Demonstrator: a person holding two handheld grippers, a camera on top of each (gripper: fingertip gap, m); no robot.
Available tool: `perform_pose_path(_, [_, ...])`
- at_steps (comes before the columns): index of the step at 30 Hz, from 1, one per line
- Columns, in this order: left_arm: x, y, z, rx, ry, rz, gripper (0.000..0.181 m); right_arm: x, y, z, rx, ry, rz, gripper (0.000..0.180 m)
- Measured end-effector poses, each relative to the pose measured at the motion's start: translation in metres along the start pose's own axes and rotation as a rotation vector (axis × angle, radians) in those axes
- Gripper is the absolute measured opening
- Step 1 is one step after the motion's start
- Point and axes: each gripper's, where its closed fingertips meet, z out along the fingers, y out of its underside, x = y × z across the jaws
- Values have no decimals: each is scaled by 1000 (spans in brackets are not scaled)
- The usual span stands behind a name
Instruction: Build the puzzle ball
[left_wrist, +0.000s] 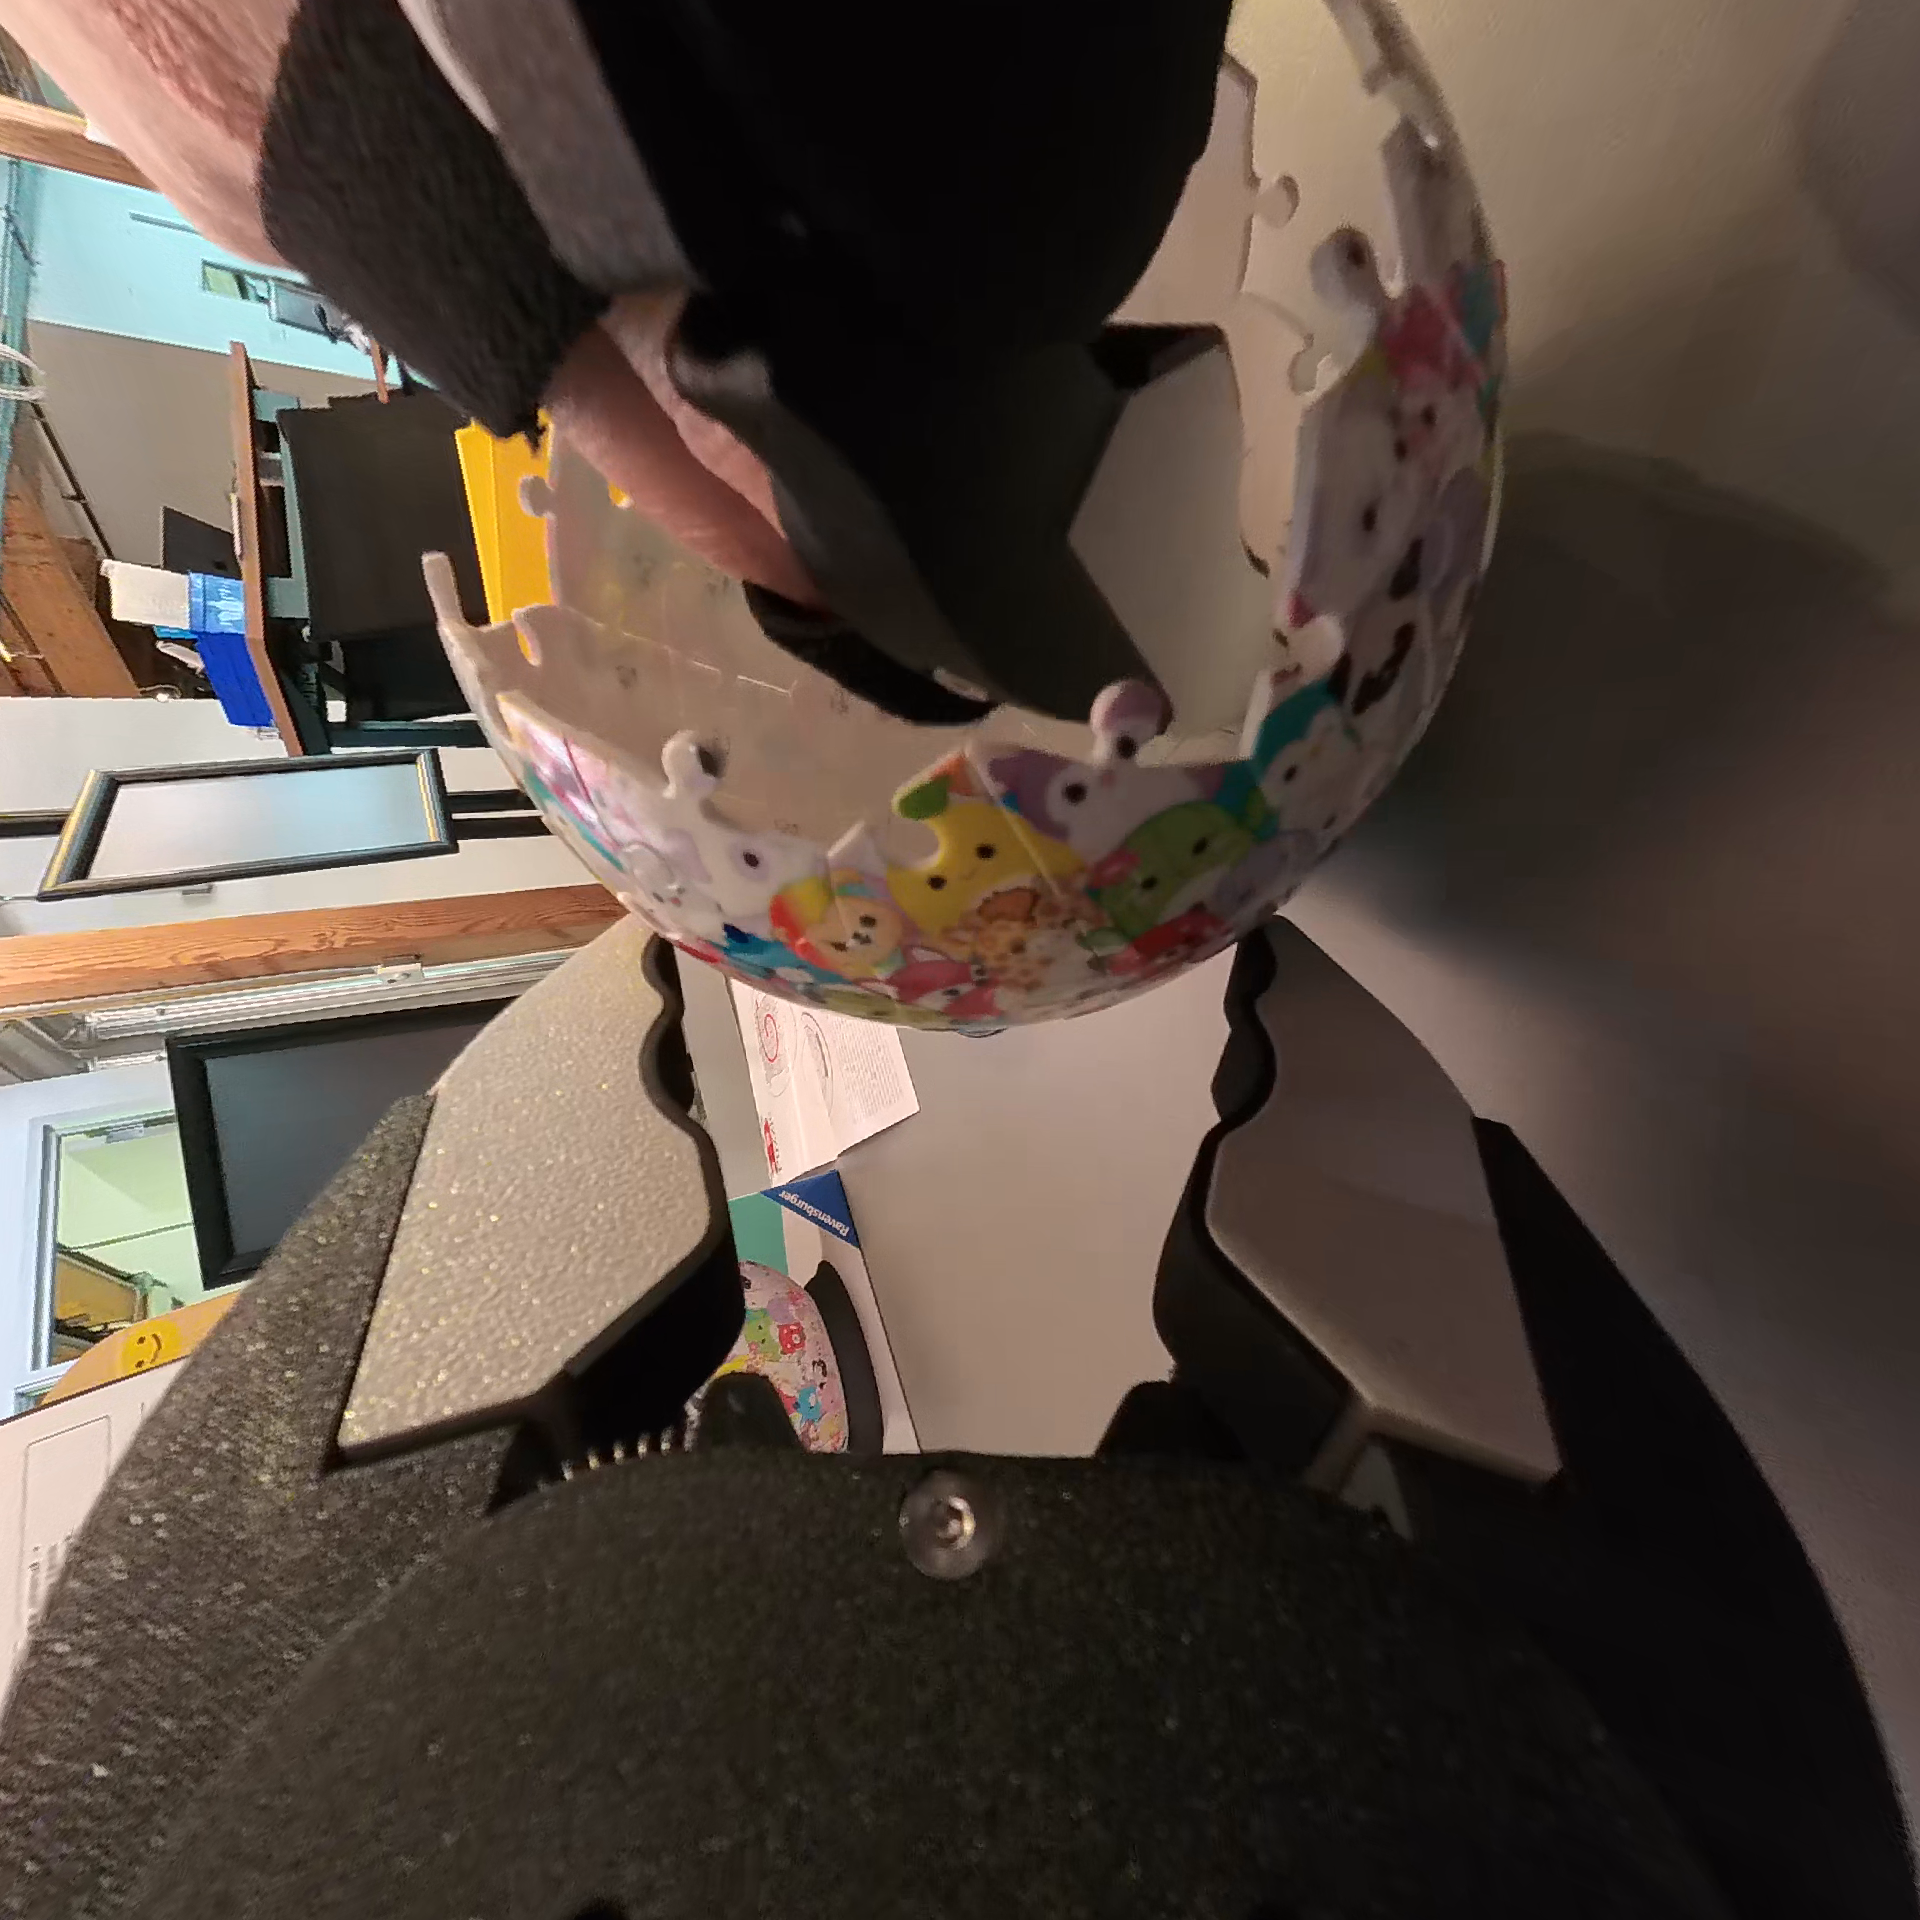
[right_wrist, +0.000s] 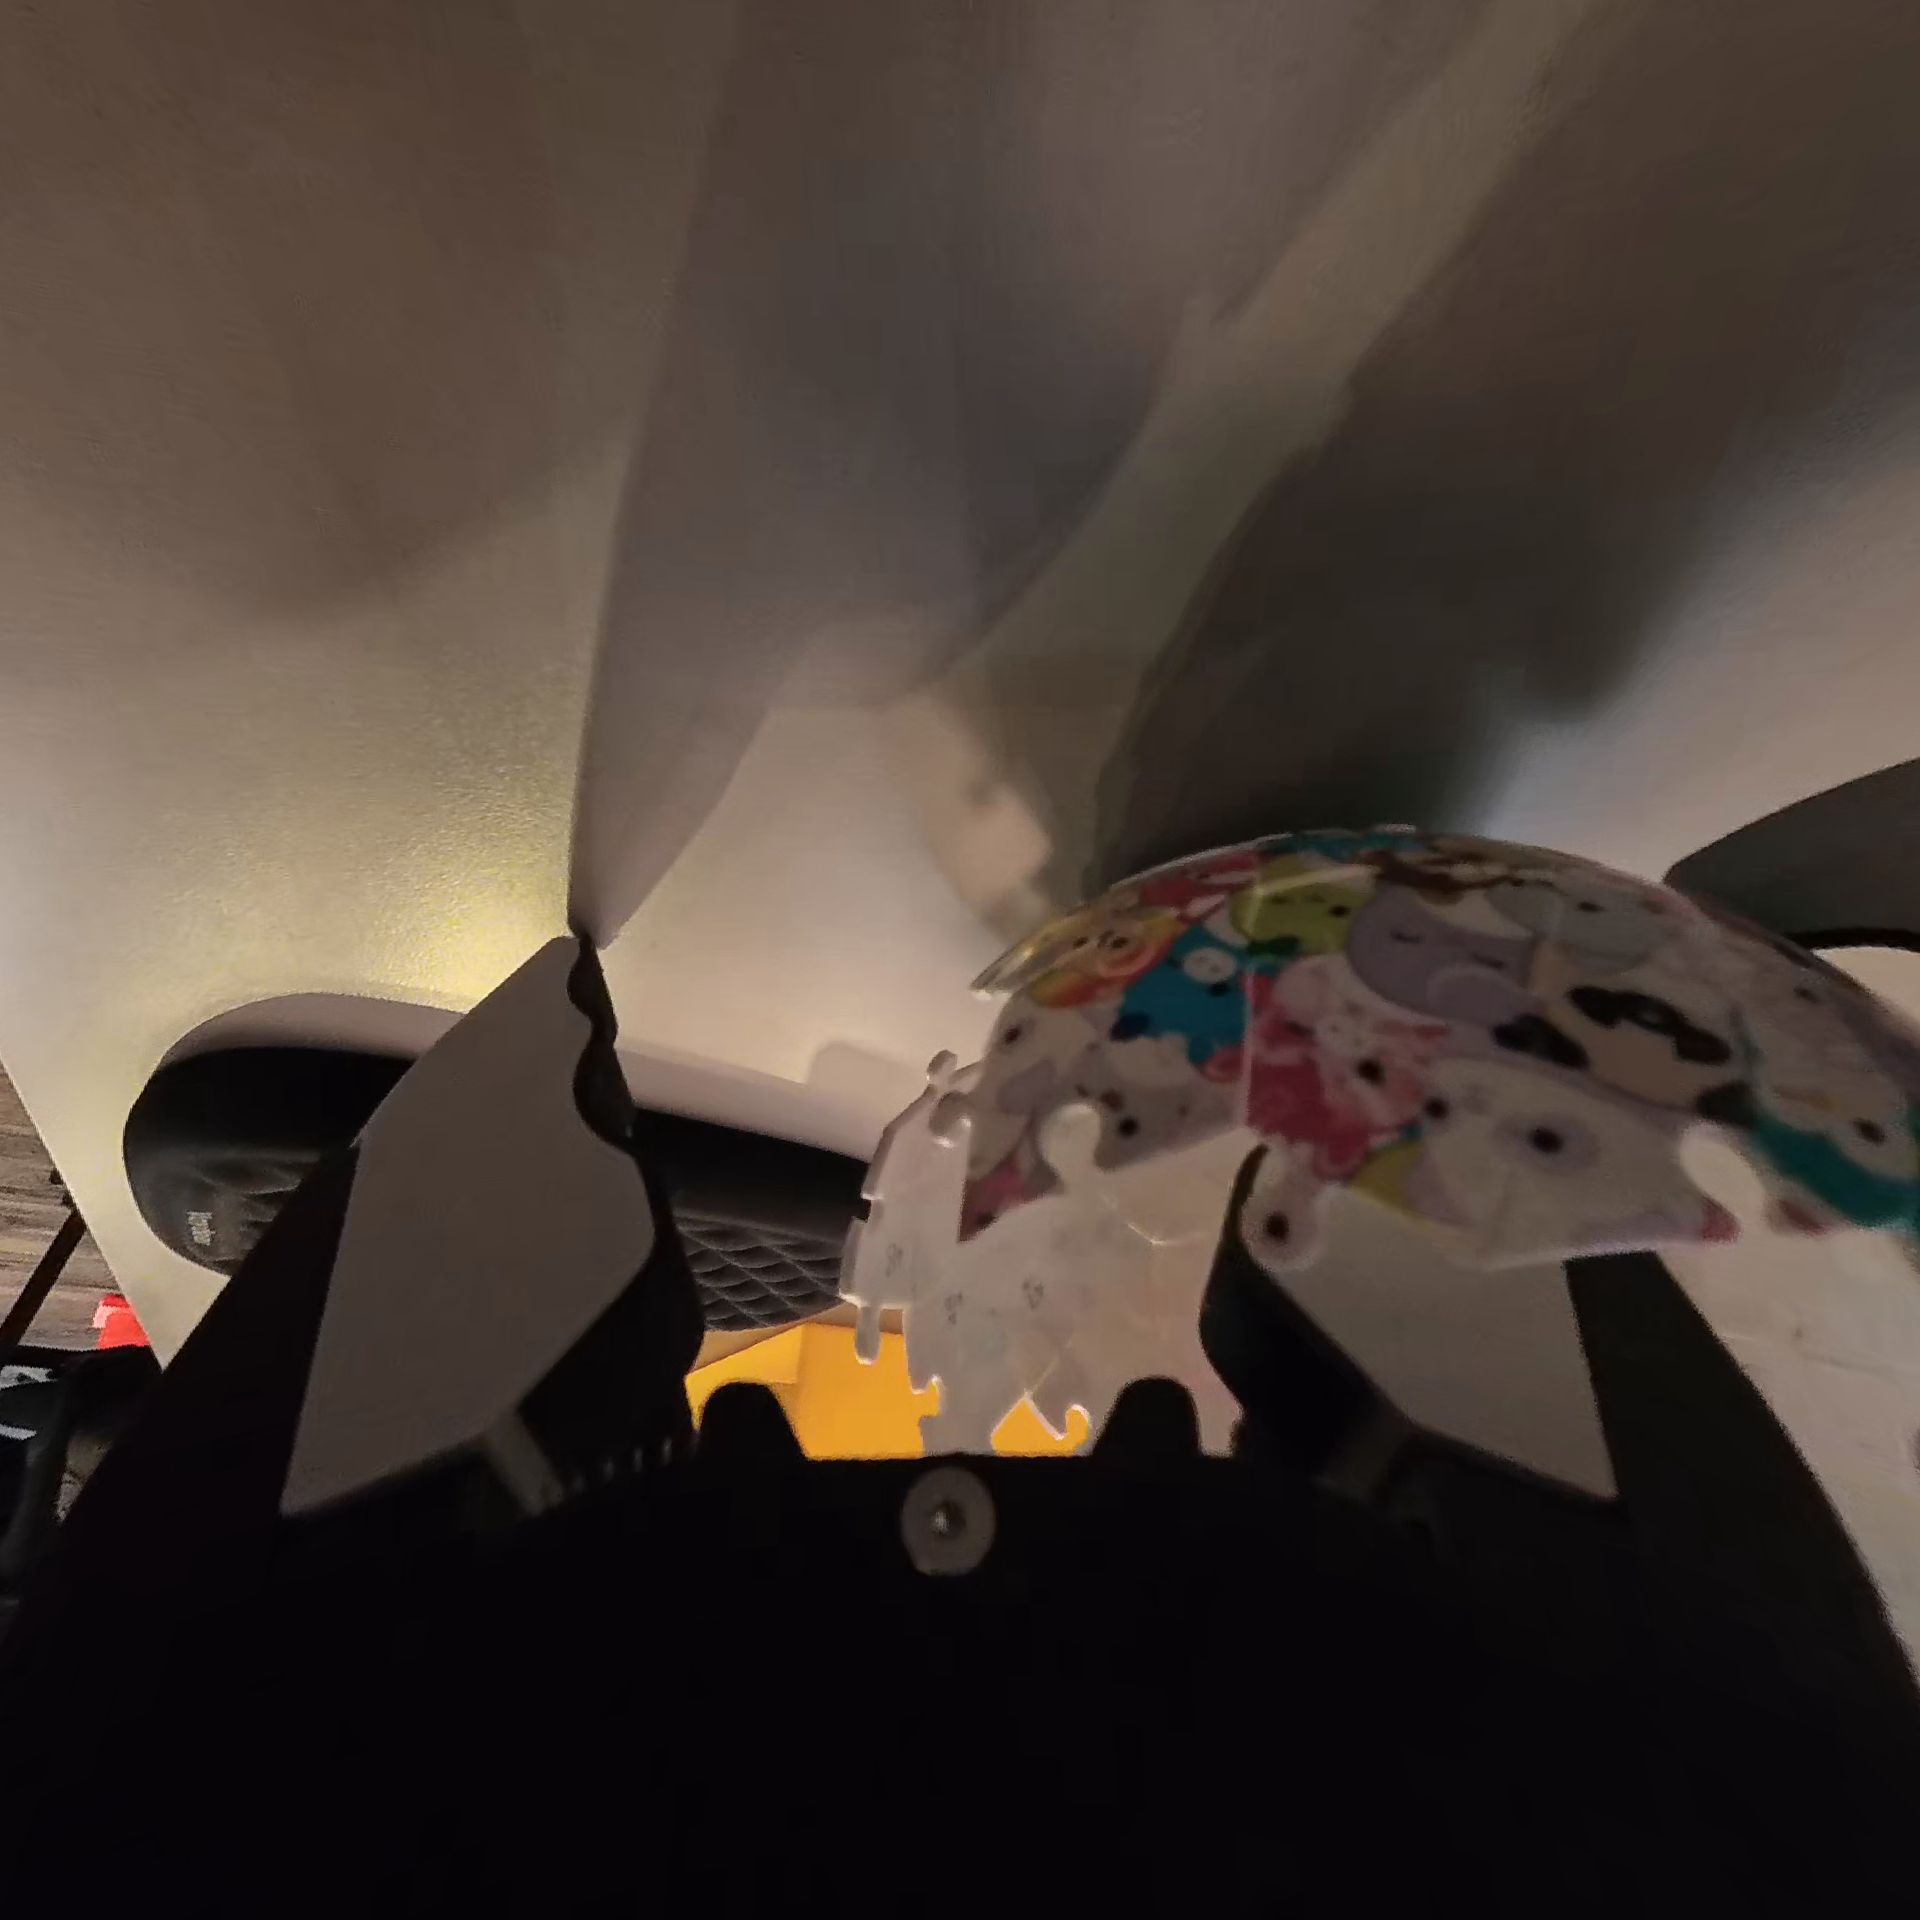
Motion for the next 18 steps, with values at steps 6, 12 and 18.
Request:
perform_pose_path(6, [0,0,0,-2,-2,3,100,-12,-1,-4,19,-60,12,118])
perform_pose_path(12, [0,-1,0,-3,-7,16,100,-23,-3,-9,52,-96,27,116])
perform_pose_path(18, [0,-2,0,0,-6,16,100,-20,8,-4,15,-72,69,117])
